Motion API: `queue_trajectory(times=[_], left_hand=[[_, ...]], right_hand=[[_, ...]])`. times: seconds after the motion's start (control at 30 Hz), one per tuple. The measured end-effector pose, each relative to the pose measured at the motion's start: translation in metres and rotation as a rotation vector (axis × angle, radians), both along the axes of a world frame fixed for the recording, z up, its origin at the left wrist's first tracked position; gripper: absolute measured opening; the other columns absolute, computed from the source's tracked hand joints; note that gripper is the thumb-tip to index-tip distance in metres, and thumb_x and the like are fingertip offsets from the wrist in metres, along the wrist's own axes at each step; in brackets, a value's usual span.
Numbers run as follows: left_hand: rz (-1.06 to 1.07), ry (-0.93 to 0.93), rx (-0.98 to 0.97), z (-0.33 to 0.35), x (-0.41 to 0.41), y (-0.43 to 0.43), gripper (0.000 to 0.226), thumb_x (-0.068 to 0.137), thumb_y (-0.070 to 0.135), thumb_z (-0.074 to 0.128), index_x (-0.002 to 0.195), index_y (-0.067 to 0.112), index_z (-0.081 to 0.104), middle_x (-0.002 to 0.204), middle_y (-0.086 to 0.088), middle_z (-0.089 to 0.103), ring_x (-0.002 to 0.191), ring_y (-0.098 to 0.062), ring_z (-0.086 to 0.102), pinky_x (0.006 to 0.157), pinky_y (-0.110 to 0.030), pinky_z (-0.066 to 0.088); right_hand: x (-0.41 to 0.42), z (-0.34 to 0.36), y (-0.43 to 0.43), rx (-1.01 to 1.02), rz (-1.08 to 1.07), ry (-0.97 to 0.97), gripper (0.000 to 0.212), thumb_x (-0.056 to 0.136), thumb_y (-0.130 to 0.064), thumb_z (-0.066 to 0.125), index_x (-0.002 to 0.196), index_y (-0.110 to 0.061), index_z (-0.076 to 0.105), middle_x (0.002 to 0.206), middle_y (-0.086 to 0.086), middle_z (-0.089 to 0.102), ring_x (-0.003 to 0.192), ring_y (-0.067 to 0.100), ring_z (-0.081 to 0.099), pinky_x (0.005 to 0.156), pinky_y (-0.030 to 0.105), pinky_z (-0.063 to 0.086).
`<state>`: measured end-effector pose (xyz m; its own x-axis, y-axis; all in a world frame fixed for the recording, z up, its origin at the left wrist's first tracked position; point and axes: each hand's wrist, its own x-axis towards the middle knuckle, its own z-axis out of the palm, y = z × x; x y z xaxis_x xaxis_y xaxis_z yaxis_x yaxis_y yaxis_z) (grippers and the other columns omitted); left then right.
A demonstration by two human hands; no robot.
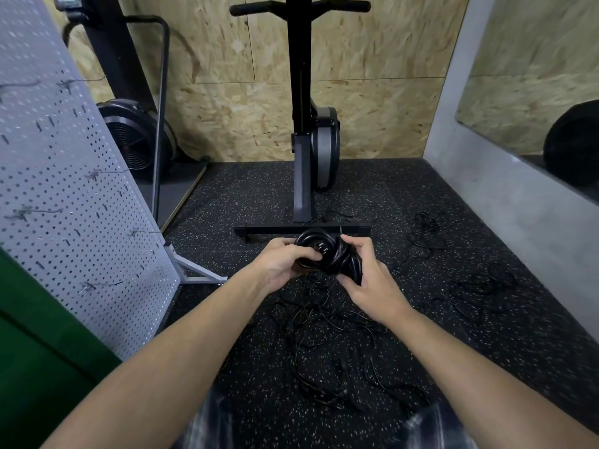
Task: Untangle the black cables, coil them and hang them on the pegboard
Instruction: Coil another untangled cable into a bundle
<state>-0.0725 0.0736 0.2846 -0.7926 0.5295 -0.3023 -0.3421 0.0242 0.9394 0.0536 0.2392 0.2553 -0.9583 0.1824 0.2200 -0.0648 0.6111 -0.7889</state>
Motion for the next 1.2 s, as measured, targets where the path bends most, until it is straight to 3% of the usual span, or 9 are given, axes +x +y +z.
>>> queue_trajectory(times=[0.23,0.4,0.5,0.63,0.93,1.0,1.07,1.13,1.2], left_hand=[[-0.008,0.000,0.030,-0.004,0.002,0.005,0.017,0.083,-0.012,0.072,0.093,0.001,0.076,0.113,-0.022,0.075,0.116,-0.038,0.069,0.106,-0.051,0.054],[-0.066,-0.031,0.030,-0.006,0.002,0.007,0.018,0.086,-0.012,0.069,0.096,0.002,0.073,0.111,-0.020,0.074,0.111,-0.033,0.069,0.107,-0.047,0.053],[-0.131,-0.036,0.045,-0.003,0.002,0.004,0.025,0.088,-0.012,0.067,0.112,-0.007,0.070,0.119,-0.021,0.073,0.109,-0.031,0.071,0.097,-0.038,0.059],[-0.170,0.039,0.046,-0.001,0.001,0.003,0.018,0.089,-0.011,0.067,0.104,-0.004,0.073,0.109,-0.016,0.076,0.099,-0.024,0.074,0.087,-0.029,0.060],[-0.237,0.086,-0.064,-0.010,0.001,0.005,0.023,0.091,-0.005,0.070,0.113,0.003,0.072,0.115,-0.017,0.076,0.110,-0.028,0.072,0.102,-0.038,0.055],[-0.216,0.119,-0.081,-0.013,0.004,0.010,0.026,0.089,-0.006,0.072,0.114,0.002,0.072,0.114,-0.017,0.076,0.111,-0.029,0.072,0.103,-0.037,0.054],[-0.167,0.114,-0.072,-0.014,0.008,0.017,0.027,0.087,-0.007,0.073,0.114,0.000,0.071,0.114,-0.016,0.076,0.109,-0.027,0.072,0.100,-0.036,0.056],[-0.144,0.111,-0.050,-0.014,0.011,0.023,0.030,0.086,-0.006,0.075,0.115,-0.003,0.069,0.114,-0.017,0.076,0.110,-0.030,0.072,0.100,-0.037,0.056],[-0.114,0.111,-0.022,-0.012,0.015,0.026,0.021,0.087,-0.008,0.074,0.106,-0.001,0.069,0.100,-0.010,0.080,0.102,-0.029,0.073,0.098,-0.037,0.057]], right_hand=[[0.003,0.002,0.002,-0.041,-0.017,-0.008,0.070,0.098,-0.010,0.068,0.148,-0.040,0.030,0.126,-0.038,0.050,0.114,-0.030,0.045,0.090,-0.003,0.034],[0.006,0.002,0.006,-0.077,-0.008,-0.027,0.071,0.096,-0.008,0.069,0.145,-0.043,0.032,0.127,-0.035,0.054,0.120,-0.021,0.050,0.100,0.013,0.038],[0.009,0.003,0.008,-0.114,-0.014,-0.032,0.070,0.095,-0.006,0.070,0.140,-0.048,0.035,0.131,-0.026,0.060,0.122,-0.011,0.055,0.102,0.022,0.041],[0.008,0.004,0.010,-0.170,-0.011,-0.036,0.070,0.092,-0.002,0.071,0.136,-0.047,0.039,0.132,-0.020,0.063,0.124,-0.004,0.058,0.111,0.034,0.043],[0.010,-0.005,0.016,-0.249,0.017,-0.106,0.074,0.090,-0.003,0.073,0.135,-0.053,0.041,0.136,-0.013,0.061,0.130,0.008,0.058,0.118,0.049,0.040],[0.012,-0.008,0.017,-0.267,0.011,-0.116,0.077,0.091,-0.005,0.073,0.139,-0.055,0.041,0.139,-0.016,0.059,0.133,0.004,0.053,0.120,0.046,0.038],[0.015,-0.010,0.019,-0.280,-0.006,-0.103,0.079,0.093,-0.005,0.072,0.147,-0.053,0.040,0.143,-0.023,0.055,0.133,-0.010,0.047,0.120,0.033,0.035],[0.016,-0.009,0.019,-0.300,-0.020,-0.091,0.080,0.095,-0.004,0.071,0.154,-0.047,0.038,0.142,-0.030,0.052,0.128,-0.022,0.044,0.114,0.019,0.035],[0.016,-0.008,0.020,-0.330,-0.033,-0.100,0.081,0.095,-0.006,0.071,0.156,-0.047,0.036,0.139,-0.032,0.052,0.124,-0.024,0.046,0.105,0.009,0.037]])
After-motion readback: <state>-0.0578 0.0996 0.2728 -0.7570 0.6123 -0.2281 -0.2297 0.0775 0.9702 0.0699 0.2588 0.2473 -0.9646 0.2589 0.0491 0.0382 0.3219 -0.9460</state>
